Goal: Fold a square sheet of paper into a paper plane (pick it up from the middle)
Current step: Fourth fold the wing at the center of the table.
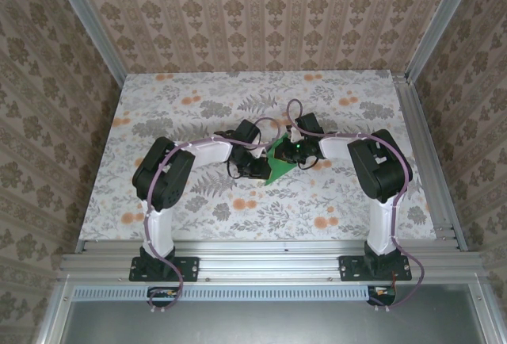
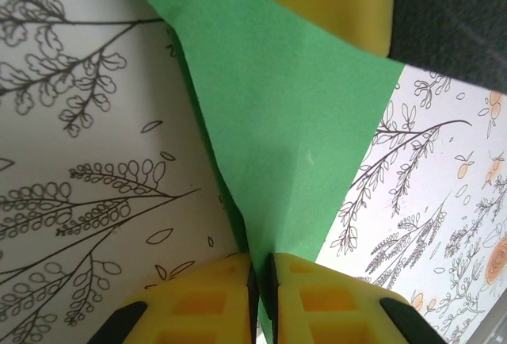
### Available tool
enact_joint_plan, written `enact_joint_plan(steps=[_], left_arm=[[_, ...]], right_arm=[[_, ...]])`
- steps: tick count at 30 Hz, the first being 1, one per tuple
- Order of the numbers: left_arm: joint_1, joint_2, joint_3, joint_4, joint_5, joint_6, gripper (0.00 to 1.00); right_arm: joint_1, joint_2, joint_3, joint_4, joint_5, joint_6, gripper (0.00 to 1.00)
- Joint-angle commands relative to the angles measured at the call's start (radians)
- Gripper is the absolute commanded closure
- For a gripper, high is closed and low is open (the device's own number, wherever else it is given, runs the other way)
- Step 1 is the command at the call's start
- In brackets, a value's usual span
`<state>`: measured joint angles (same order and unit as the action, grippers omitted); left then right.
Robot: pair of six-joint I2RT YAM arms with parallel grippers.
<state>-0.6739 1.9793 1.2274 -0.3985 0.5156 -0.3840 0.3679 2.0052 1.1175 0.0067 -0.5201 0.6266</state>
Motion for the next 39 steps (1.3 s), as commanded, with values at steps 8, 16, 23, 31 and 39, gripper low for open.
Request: enact_joint_plan(steps=[8, 16, 23, 31, 39], left_arm=[[-0.003, -0.030, 0.036, -0.139, -0.051, 0.034, 0.76], [-0.003, -0.103, 0.112, -0.183, -0.070, 0.028, 0.66], [-0.018, -0.087, 0.143, -0.167, -0.017, 0.022, 0.70], [-0.023, -0.027, 0.111, -0.092, 0.027, 0.011, 0.79], [-0.013, 0.011, 0.079, -0.063, 0.033, 0.014, 0.82]], right_arm=[[-0.015, 0.039, -0.013, -0.089, 0.079, -0.049, 0.86], [-0.014, 0.036, -0.013, -0.093, 0.075, -0.052, 0.88], [-0.014, 0.039, -0.010, -0.088, 0.066, -0.051, 0.88], [-0.014, 0.037, -0.015, -0.086, 0.061, -0.051, 0.89], [-0.014, 0.036, -0.020, -0.087, 0.061, -0.054, 0.89]])
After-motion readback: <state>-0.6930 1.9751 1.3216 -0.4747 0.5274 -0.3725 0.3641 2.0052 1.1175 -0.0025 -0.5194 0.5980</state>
